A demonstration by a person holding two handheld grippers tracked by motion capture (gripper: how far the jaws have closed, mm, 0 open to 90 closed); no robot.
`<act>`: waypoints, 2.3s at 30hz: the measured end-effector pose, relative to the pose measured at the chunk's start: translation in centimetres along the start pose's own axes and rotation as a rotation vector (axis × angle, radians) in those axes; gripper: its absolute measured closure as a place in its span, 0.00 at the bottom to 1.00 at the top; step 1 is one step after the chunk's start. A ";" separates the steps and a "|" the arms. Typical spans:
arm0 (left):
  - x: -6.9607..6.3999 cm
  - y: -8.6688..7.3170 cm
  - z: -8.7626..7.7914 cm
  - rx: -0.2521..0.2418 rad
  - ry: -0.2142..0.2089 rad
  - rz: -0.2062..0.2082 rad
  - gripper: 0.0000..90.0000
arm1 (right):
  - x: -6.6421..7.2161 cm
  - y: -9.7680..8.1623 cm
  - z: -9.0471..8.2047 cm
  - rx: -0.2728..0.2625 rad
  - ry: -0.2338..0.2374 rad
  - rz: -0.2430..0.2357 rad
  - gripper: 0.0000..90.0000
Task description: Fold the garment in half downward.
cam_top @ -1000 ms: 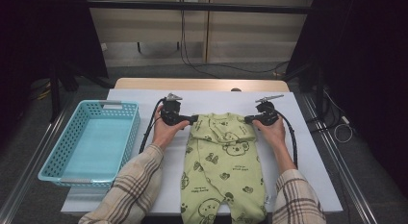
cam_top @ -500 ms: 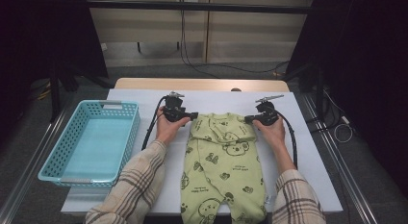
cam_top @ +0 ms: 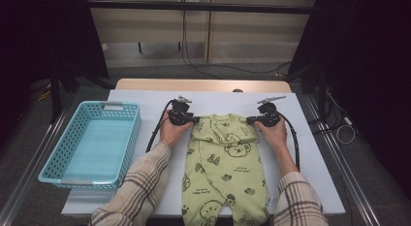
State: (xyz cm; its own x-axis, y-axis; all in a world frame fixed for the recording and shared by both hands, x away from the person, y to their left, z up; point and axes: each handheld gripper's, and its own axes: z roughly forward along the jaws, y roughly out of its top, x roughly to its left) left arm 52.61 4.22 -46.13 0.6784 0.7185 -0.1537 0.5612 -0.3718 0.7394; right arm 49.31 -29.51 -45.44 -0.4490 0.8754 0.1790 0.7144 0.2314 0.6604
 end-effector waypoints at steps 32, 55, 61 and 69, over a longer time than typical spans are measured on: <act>0.6 0.8 -2.0 -0.068 -0.065 -0.024 0.98 | -0.4 0.5 -1.7 -0.103 0.025 0.025 0.98; 0.5 2.6 -3.8 -0.186 -0.054 -0.031 0.98 | 0.1 2.5 -4.3 -0.236 0.043 0.022 0.98; 0.2 3.2 -3.9 -0.176 -0.049 0.004 0.98 | 0.1 2.5 -4.6 -0.236 0.034 0.023 0.98; 0.0 3.9 -4.1 -0.205 -0.044 -0.011 0.98 | 0.1 2.9 -4.9 -0.245 0.015 0.008 0.98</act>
State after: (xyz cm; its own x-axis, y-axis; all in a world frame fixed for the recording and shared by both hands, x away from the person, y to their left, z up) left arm 52.82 5.16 -40.51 0.6955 0.6936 -0.1877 0.4635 -0.2334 0.8548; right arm 48.70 -30.79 -39.92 -0.4534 0.8699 0.1943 0.5671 0.1133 0.8158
